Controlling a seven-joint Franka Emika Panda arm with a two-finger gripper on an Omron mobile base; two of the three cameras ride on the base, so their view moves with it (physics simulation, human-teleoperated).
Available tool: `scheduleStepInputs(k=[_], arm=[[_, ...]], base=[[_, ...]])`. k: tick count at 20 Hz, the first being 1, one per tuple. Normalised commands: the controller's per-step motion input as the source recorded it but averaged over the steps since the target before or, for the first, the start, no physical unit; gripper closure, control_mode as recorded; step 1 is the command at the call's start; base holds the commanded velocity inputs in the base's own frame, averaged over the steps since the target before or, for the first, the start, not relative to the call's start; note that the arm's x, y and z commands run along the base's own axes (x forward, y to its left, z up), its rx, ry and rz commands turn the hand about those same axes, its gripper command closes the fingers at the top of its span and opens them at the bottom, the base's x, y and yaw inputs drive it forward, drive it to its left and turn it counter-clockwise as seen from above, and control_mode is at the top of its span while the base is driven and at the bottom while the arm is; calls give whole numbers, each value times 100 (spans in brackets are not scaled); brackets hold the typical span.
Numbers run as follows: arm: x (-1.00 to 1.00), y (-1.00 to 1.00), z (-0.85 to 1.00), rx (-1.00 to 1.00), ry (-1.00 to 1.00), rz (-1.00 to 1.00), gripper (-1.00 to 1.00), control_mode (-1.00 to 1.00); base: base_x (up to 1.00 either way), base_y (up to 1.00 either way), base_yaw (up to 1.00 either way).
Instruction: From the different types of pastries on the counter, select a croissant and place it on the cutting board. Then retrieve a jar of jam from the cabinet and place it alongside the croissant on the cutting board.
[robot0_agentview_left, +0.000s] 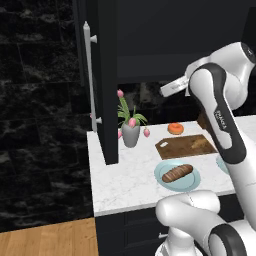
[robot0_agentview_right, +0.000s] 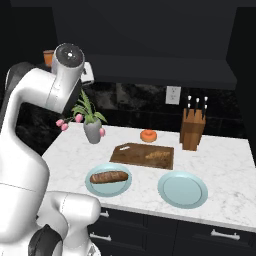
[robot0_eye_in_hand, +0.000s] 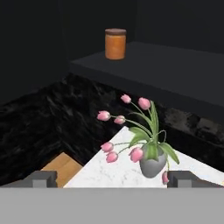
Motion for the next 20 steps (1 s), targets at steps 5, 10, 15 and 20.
scheduleStepInputs(k=[5,10,15,20], arm=[[28,29,24,0,-11,18,-100,-100],[9,21,10,0,-5,17,-100,-100],[0,6,8,0,0,1,-100,-100],[23,0,33,1,0,0,-100,-100]], base=[[0,0,0],[0,0,0],[0,0,0],[0,0,0]])
